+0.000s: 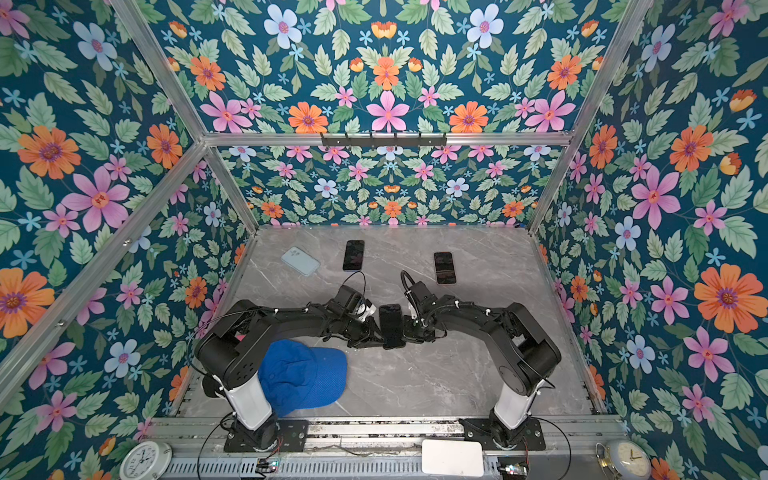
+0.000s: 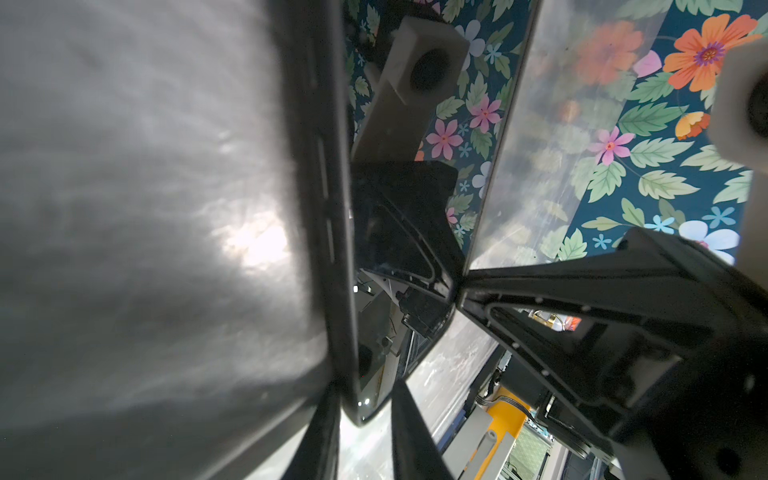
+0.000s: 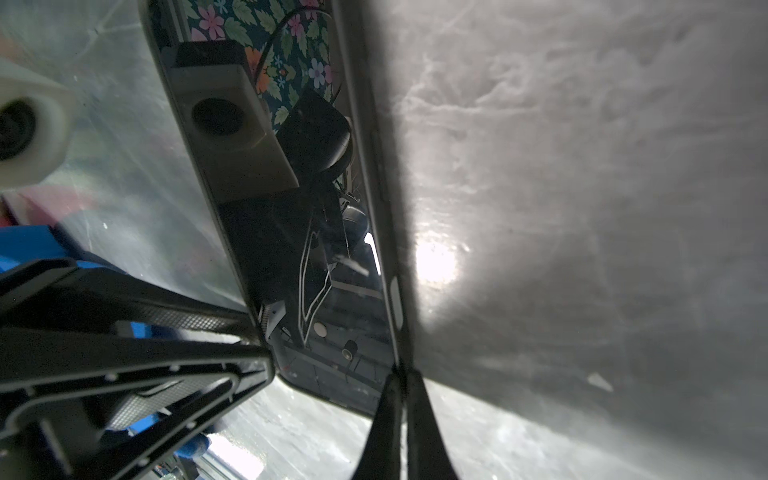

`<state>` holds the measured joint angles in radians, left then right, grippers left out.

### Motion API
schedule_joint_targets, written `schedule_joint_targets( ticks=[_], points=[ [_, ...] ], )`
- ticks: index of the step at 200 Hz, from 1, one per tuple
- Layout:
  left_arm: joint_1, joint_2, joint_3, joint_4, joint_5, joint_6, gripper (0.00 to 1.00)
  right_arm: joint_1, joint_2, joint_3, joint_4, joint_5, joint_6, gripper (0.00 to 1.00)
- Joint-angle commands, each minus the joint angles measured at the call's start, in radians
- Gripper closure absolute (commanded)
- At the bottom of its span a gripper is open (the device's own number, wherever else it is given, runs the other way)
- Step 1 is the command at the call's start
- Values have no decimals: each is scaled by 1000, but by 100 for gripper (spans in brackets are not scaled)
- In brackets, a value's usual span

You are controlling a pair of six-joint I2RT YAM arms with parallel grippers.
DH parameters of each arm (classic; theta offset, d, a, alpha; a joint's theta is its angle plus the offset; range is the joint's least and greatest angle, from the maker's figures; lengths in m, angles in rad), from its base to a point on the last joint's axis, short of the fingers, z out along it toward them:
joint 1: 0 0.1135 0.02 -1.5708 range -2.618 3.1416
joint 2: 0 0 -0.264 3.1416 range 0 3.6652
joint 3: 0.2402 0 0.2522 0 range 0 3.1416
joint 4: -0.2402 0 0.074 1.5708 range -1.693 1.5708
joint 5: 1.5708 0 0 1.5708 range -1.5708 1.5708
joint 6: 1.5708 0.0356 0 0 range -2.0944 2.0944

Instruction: Put the phone into the phone case

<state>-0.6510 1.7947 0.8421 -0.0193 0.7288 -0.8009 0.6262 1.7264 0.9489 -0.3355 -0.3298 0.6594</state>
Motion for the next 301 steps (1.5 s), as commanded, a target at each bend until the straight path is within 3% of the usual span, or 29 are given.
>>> schedule_joint_targets(
  ticks=[1,62,101,133,155,178,230,301],
  points=[
    [-4,11,-3,26,-37,13,76,14,6,-10,39,-25,24,100],
    [1,-23,23,-47,-74,51,75,15,-37,-7,-12,29,19,100],
    [14,-53,38,-96,-108,85,68,15,-59,0,-50,75,19,90],
    [45,-89,27,-126,-131,104,66,33,-92,28,-91,130,54,73],
    [82,-115,27,-162,-154,129,61,68,-77,95,-158,219,65,54],
    [112,-135,36,-192,-163,156,54,86,13,177,-227,299,72,41],
    [161,-151,46,-245,-176,197,43,130,129,344,-344,397,78,26],
    [195,-170,23,-256,-175,213,33,165,216,439,-377,410,80,12]
  ],
)
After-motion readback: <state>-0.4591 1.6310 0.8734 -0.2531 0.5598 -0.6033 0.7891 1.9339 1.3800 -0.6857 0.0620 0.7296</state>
